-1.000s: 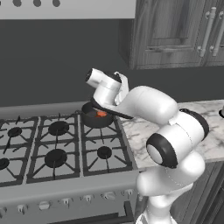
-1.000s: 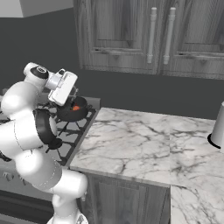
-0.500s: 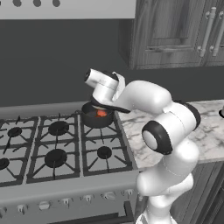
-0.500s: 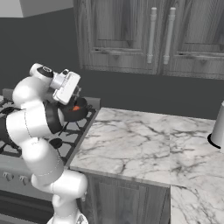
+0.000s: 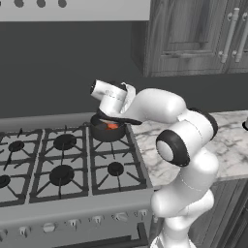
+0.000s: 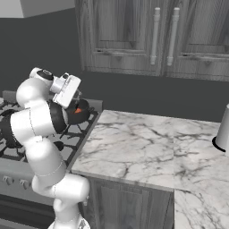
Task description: Put the bell pepper and sweet potato in the pot. Retrieve the spatula and lightly stir the vegetables in the pot.
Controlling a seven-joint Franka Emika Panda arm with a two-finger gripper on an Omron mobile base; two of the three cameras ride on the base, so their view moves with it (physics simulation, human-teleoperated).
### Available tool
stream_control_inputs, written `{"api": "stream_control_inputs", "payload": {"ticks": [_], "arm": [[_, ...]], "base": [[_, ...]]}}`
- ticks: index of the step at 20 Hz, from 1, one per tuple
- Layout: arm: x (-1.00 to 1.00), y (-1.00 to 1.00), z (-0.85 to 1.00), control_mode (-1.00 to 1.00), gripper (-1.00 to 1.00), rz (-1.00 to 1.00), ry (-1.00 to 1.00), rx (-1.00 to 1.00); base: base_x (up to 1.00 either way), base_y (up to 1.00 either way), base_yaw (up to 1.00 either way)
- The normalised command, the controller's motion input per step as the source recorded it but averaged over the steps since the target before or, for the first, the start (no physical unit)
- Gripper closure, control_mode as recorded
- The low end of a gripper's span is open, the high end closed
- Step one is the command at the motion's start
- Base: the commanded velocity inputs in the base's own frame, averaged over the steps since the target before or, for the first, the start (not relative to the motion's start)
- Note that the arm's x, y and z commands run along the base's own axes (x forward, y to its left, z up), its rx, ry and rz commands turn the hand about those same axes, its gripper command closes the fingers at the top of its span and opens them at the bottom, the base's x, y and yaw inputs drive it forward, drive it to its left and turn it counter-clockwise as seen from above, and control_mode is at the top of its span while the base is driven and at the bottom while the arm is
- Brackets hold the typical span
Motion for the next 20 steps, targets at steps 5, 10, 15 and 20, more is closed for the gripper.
{"api": "stream_control_inputs", "payload": {"ticks": [5, 10, 15, 20], "arm": [[0.18, 0.00, 0.00, -1.00, 1.00, -0.08, 0.00, 0.00], [0.38, 0.00, 0.00, -1.00, 1.00, -0.11, 0.00, -0.01], [0.25, 0.01, -0.03, -1.00, 1.00, -0.07, 0.04, -0.02], [0.03, 0.12, -0.25, -1.00, 1.00, 0.01, 0.09, 0.00]], "base": [[0.00, 0.00, 0.00], [0.00, 0.00, 0.00], [0.00, 0.00, 0.00], [0.00, 0.00, 0.00]]}}
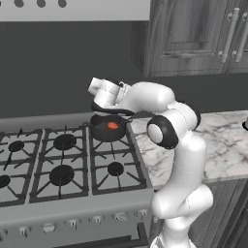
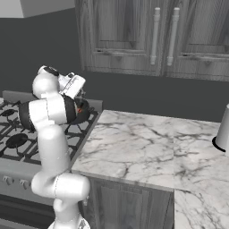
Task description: Put the bell pepper and sweet potato in the pot. Retrieve the spatula and lightly stir the vegetables in the pot.
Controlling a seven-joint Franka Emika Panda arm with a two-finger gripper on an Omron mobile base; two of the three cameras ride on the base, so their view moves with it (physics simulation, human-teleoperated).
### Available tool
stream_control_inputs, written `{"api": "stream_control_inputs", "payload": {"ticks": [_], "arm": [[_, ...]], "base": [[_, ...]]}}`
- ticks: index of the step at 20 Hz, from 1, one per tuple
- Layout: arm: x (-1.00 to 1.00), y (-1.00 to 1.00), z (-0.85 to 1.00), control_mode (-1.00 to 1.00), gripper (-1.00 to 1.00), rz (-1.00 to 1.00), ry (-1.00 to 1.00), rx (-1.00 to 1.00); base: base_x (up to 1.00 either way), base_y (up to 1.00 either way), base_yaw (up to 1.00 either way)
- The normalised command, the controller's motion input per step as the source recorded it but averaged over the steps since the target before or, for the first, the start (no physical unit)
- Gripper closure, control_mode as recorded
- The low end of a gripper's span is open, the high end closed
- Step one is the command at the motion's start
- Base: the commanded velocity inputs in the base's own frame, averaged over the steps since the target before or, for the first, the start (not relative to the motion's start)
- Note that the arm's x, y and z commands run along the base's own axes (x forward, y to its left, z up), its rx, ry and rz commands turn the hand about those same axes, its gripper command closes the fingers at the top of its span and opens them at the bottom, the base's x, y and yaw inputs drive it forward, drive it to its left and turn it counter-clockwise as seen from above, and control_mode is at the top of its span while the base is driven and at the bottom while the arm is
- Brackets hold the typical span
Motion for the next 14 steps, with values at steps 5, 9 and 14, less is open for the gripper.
{"api": "stream_control_inputs", "payload": {"ticks": [5, 9, 14], "arm": [[0.09, 0.06, -0.12, -1.00, 1.00, 0.04, 0.02, 0.00], [0.06, 0.00, -0.11, -1.00, 1.00, 0.01, 0.02, 0.00], [0.01, 0.06, -0.29, -1.00, 1.00, 0.00, 0.10, 0.00]], "base": [[0.00, 0.00, 0.00], [0.00, 0.00, 0.00], [0.00, 0.00, 0.00]]}}
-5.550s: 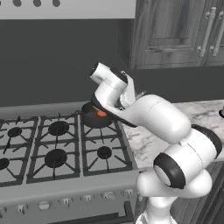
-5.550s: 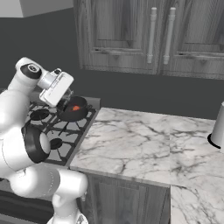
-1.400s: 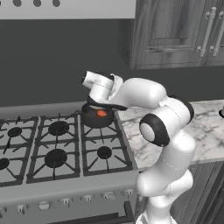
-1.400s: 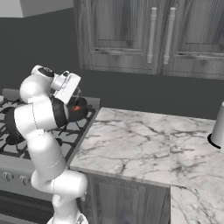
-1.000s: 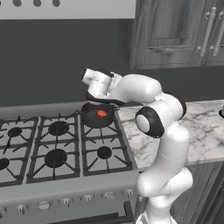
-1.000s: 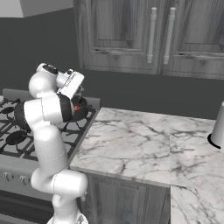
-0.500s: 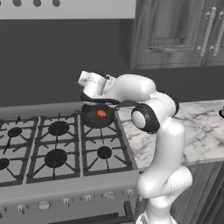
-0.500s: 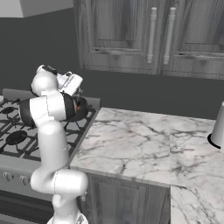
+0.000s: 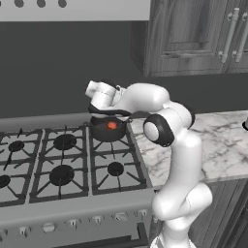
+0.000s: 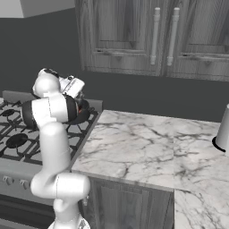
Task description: Put the bell pepper and sweet potato in the pot. Retrieve the spatula and lightly stir the vegetables in the pot.
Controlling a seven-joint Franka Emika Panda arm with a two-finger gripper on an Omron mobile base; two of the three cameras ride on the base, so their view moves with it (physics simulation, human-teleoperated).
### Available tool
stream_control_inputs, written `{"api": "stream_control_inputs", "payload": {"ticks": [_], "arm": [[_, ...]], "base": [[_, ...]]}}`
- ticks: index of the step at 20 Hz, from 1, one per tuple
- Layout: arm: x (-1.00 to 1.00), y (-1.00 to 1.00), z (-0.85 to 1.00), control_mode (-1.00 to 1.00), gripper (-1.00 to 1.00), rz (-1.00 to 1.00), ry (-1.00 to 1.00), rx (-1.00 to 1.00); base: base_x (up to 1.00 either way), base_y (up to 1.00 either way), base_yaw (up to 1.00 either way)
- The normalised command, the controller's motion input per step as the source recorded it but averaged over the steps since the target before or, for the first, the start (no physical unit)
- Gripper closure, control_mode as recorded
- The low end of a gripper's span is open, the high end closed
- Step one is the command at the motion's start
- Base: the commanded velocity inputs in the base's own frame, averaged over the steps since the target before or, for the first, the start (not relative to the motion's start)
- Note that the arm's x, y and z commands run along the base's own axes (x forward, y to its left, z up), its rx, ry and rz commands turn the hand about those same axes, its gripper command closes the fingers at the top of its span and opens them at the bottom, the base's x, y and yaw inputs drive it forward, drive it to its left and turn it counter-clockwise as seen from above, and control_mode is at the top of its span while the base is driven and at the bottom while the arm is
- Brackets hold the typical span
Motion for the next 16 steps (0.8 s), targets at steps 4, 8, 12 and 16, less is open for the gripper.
{"api": "stream_control_inputs", "payload": {"ticks": [4, 8, 12, 16], "arm": [[0.00, 0.15, -0.20, -1.00, 1.00, 0.00, 0.02, 0.00], [0.00, 0.16, -0.01, -1.00, 1.00, 0.00, 0.07, 0.00], [0.11, 0.19, 0.00, -1.00, 1.00, 0.00, 0.19, -0.01], [0.23, 0.10, 0.00, -1.00, 1.00, 0.04, 0.38, -0.02]], "base": [[0.00, 0.00, 0.00], [0.00, 0.00, 0.00], [0.00, 0.00, 0.00], [0.00, 0.00, 0.00]]}}
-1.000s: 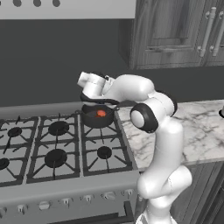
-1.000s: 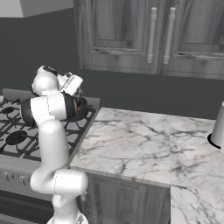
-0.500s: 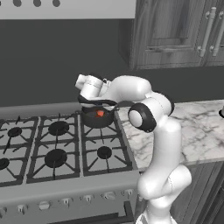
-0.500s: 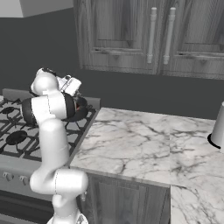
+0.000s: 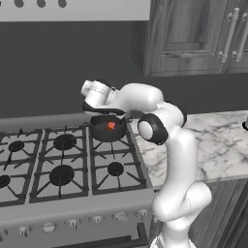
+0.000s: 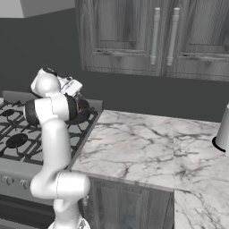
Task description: Put the bell pepper and sweet potato in the pot. Retrieve the spatula and lightly stir the vegetables in the pot.
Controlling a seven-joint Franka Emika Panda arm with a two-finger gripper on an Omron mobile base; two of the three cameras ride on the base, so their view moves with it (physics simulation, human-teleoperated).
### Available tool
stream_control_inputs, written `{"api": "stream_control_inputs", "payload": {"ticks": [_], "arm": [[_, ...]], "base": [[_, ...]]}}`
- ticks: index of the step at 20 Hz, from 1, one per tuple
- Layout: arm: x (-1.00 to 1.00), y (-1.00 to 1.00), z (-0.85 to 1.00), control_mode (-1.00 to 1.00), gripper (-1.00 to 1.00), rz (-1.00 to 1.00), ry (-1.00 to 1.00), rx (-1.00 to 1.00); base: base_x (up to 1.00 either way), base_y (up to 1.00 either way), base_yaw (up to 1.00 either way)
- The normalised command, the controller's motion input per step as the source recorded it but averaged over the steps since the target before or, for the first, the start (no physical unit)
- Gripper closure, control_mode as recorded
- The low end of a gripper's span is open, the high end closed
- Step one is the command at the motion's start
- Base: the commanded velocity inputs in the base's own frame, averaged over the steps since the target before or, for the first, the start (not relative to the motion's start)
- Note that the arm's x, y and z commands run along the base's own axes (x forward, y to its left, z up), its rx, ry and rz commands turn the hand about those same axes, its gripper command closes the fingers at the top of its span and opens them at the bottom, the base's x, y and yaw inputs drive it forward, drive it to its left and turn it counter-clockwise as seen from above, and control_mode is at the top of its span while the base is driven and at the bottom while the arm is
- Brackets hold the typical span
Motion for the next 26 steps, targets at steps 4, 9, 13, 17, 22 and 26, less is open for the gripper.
{"api": "stream_control_inputs", "payload": {"ticks": [4, 9, 13, 17, 22, 26], "arm": [[0.04, 0.00, 0.00, -1.00, 1.00, 0.03, 0.14, 0.00], [0.00, 0.02, -0.05, -1.00, 1.00, 0.00, 0.02, 0.00], [0.00, 0.03, -0.29, -1.00, 1.00, 0.00, 0.10, 0.00], [0.03, 0.04, -0.32, -1.00, 1.00, 0.00, 0.06, 0.00], [0.24, 0.20, -0.45, -1.00, 1.00, 0.00, 0.01, 0.00], [0.45, 0.41, -0.55, -1.00, 1.00, 0.00, 0.01, -0.01]], "base": [[0.00, 0.00, 0.00], [0.00, 0.00, 0.00], [0.00, 0.00, 0.00], [0.00, 0.00, 0.00], [0.00, 0.00, 0.00], [0.00, 0.00, 0.00]]}}
